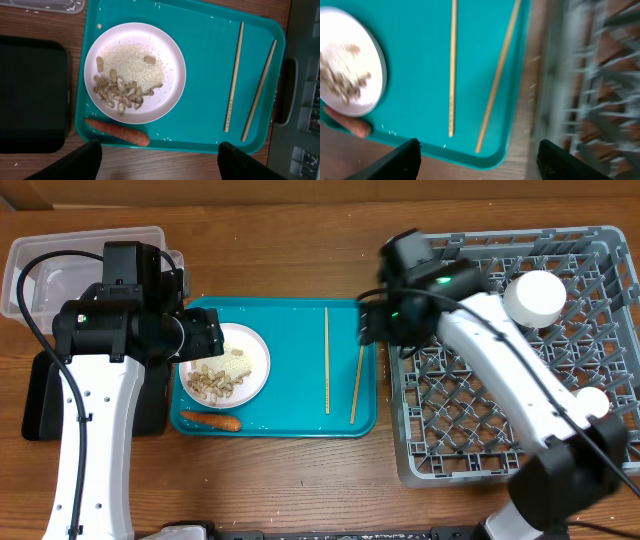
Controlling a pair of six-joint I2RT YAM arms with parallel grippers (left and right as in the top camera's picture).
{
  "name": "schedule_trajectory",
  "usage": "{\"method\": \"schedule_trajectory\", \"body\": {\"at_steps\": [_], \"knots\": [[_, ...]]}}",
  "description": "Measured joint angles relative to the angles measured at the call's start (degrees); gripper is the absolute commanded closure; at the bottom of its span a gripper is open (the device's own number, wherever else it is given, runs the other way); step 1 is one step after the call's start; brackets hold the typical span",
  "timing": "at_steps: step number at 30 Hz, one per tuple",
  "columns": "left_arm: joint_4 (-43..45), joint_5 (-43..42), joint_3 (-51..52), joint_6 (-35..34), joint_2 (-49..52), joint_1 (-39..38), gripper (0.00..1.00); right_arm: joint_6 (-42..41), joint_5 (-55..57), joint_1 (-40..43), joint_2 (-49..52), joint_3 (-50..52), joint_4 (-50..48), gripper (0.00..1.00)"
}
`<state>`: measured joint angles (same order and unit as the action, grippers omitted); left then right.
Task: Sort waste into correct bins and load items into the dishwasher
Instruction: 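Move the right gripper back toward the chopsticks on the tray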
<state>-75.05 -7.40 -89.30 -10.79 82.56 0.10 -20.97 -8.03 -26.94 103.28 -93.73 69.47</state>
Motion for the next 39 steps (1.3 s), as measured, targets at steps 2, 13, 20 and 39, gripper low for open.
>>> {"method": "schedule_trajectory", "body": {"at_steps": [2, 13, 20, 39], "knots": [[0.0, 0.0, 0.0, 0.0, 0.0, 0.0, 0.24, -1.5, 0.2, -2.2, 2.4, 0.0, 0.7, 0.24], [-0.2, 0.0, 0.0, 0.0, 0.0, 0.0, 0.23, -10.2, 5.5, -7.8, 12.6, 0.4, -0.2, 0.29], [-0.2, 0.0, 0.0, 0.0, 0.0, 0.0, 0.23, -12.2, 6.0, -8.0, 18.6, 1.8, -2.0, 0.34], [-0.2, 0.0, 0.0, 0.0, 0.0, 0.0, 0.23, -13.9, 5.5, -8.3, 19.4, 4.9, -4.2, 0.96]]}}
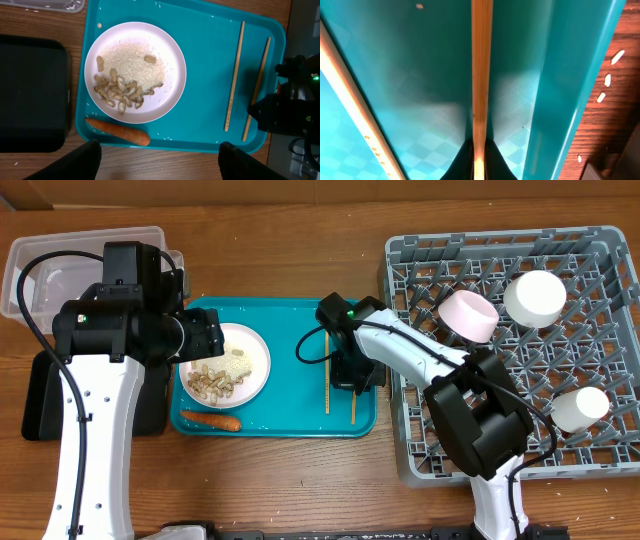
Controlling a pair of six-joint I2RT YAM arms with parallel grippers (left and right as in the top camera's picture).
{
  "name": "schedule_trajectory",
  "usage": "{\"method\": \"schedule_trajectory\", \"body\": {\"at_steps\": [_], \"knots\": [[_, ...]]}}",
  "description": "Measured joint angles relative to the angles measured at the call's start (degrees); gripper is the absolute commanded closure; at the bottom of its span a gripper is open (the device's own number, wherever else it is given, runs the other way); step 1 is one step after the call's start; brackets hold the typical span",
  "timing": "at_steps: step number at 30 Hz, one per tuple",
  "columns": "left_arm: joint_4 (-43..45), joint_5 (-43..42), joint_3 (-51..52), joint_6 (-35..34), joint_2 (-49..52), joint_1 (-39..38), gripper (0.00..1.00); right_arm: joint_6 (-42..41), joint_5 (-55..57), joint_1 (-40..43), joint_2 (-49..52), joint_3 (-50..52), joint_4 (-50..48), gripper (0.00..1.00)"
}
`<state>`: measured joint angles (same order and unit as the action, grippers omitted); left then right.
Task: Sort waste into correct bins and load items into the dishwasher
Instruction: 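Move the right gripper back toward the chopsticks on the tray, then grasp one chopstick and place it upright in the rack's left edge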
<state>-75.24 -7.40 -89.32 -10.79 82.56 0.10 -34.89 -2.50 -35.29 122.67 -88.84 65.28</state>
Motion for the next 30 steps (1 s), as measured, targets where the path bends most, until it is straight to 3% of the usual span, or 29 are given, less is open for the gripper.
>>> {"method": "schedule_trajectory", "body": {"at_steps": [7, 15, 19, 30], "knots": [[0.0, 0.0, 0.0, 0.0, 0.0, 0.0, 0.23, 4.2, 1.0, 1.2, -1.7, -3.4, 6.0, 0.96], [0.0, 0.0, 0.0, 0.0, 0.0, 0.0, 0.23, 11.5, 3.4, 8.5, -19.2, -8.2, 12.7, 0.96], [0.0, 0.0, 0.0, 0.0, 0.0, 0.0, 0.23, 15.1, 4.0, 13.6, -22.6, -8.7, 17.7, 0.96], [-0.2, 0.0, 0.0, 0.0, 0.0, 0.0, 0.23, 19.4, 4.0, 15.4, -20.9, 5.3, 12.7, 0.92]]}}
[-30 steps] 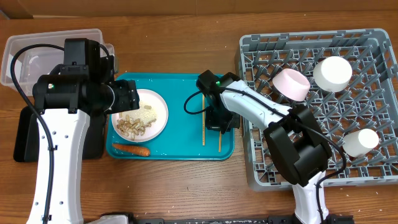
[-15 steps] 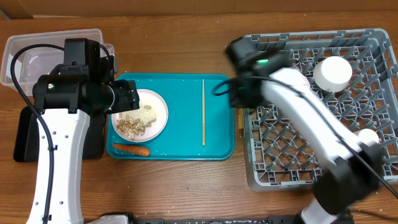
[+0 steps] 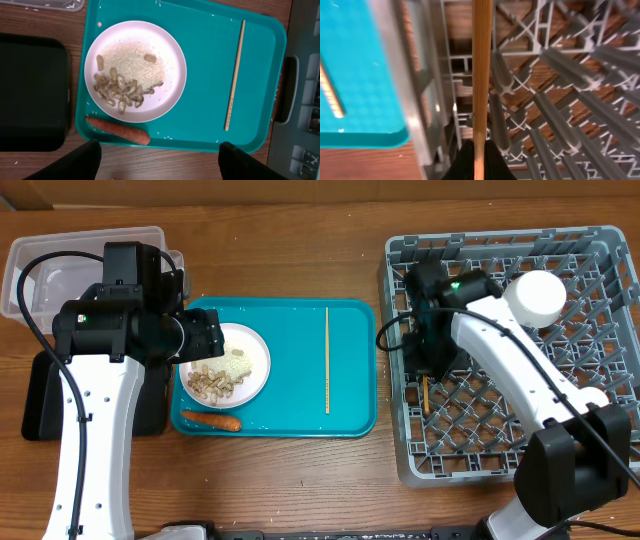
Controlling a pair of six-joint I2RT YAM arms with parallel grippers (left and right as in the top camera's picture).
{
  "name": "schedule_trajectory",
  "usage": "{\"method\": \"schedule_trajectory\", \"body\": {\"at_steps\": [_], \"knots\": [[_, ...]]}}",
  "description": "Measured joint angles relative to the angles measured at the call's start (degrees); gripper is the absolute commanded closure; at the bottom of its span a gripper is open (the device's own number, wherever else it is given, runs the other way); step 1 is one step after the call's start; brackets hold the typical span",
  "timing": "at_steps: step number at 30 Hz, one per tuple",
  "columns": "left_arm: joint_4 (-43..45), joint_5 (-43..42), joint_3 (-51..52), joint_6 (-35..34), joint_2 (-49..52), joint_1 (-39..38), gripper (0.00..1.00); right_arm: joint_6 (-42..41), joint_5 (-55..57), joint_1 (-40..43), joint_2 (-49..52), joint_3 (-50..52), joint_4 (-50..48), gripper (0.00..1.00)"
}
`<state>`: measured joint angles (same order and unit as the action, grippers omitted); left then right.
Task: Sort waste into correct bins and load items into the dishwasher
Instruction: 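Grasp one chopstick and place it upright in the rack's left edge, then reach the right gripper back to the tray and grasp the second chopstick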
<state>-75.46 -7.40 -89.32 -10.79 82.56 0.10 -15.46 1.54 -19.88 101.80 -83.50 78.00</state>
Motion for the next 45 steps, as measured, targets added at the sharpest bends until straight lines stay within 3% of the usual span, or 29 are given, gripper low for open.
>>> {"method": "schedule_trajectory", "body": {"at_steps": [4, 7, 10, 19, 27, 34, 45], "knots": [[0.0, 0.0, 0.0, 0.0, 0.0, 0.0, 0.23, 0.4, 0.0, 0.0, 0.0, 2.4, -1.4, 0.85], [0.0, 0.0, 0.0, 0.0, 0.0, 0.0, 0.23, 0.2, 0.0, 0.0, 0.0, 2.4, -2.1, 0.66], [0.0, 0.0, 0.0, 0.0, 0.0, 0.0, 0.23, 0.5, -0.1, 0.0, 0.0, 1.5, -1.0, 0.58], [-0.2, 0.0, 0.0, 0.0, 0.0, 0.0, 0.23, 0.7, -6.0, -0.7, 0.0, -12.4, -1.6, 0.57], [-0.2, 0.0, 0.0, 0.0, 0.0, 0.0, 0.23, -0.2, -11.1, -9.5, 1.1, -13.9, -7.4, 0.48], [-0.2, 0.0, 0.0, 0.0, 0.0, 0.0, 0.22, -3.0, -11.0, -15.6, 10.3, -13.8, -10.3, 0.47], [-0.2, 0.0, 0.0, 0.0, 0.0, 0.0, 0.22, -5.6, -10.0, -17.2, 23.5, -13.8, -13.5, 0.51]]}}
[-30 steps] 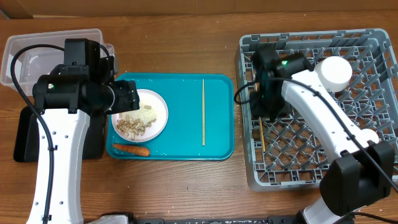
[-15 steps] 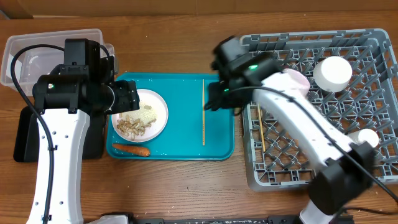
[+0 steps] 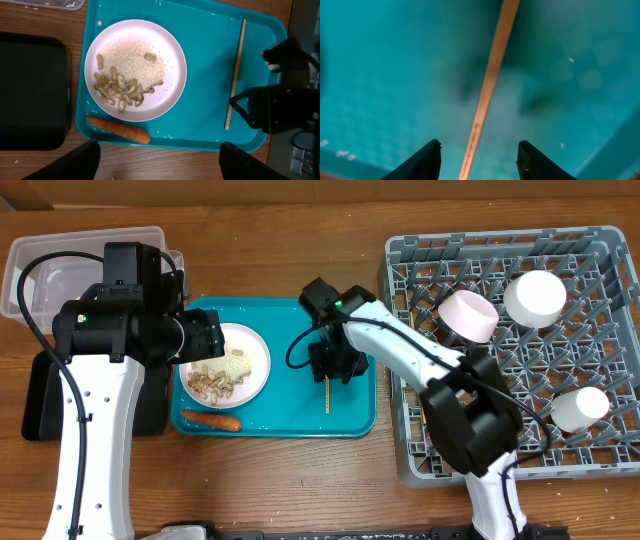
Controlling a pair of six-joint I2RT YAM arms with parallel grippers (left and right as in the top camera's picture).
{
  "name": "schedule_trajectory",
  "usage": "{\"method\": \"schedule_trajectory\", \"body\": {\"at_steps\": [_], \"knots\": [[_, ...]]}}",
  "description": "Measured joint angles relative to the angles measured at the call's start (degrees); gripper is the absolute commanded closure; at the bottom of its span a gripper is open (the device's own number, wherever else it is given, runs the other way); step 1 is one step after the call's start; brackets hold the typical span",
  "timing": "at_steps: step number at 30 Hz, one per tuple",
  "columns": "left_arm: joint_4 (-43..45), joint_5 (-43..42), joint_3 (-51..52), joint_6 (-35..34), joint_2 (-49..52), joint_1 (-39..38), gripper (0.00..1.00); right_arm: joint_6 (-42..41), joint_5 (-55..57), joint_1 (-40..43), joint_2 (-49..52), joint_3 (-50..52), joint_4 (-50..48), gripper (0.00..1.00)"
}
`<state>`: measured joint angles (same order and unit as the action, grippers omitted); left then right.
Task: Sort waste into correct bins and load items into the dishwasher
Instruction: 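Reach the right gripper back to the tray and grasp the second chopstick, then carry the second chopstick into the rack's left edge and release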
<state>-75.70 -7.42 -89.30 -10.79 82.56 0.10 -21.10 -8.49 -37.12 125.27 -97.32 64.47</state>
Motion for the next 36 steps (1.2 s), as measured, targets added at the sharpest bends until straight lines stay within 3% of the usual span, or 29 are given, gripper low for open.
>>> {"method": "schedule_trajectory", "body": {"at_steps": [3, 6, 9, 22, 32, 36], "knots": [[0.0, 0.0, 0.0, 0.0, 0.0, 0.0, 0.22, -0.5, 0.3, 0.0, 2.0, 0.0, 0.0, 0.57], [0.0, 0.0, 0.0, 0.0, 0.0, 0.0, 0.22, -0.9, 0.6, 0.0, 2.3, -0.1, 0.0, 0.80], [0.0, 0.0, 0.0, 0.0, 0.0, 0.0, 0.22, -1.0, 0.7, 0.0, 2.5, -0.1, 0.0, 0.96], [-0.3, 0.0, 0.0, 0.0, 0.0, 0.0, 0.21, -1.2, 1.7, 2.3, 0.9, -1.2, 8.3, 0.96], [-0.6, 0.0, 0.0, 0.0, 0.0, 0.0, 0.21, 3.4, 7.6, 13.9, -21.9, -5.2, 19.1, 0.96], [-0.6, 0.0, 0.0, 0.0, 0.0, 0.0, 0.21, 6.0, 9.3, 18.4, -23.4, -4.4, 21.4, 0.96]]}}
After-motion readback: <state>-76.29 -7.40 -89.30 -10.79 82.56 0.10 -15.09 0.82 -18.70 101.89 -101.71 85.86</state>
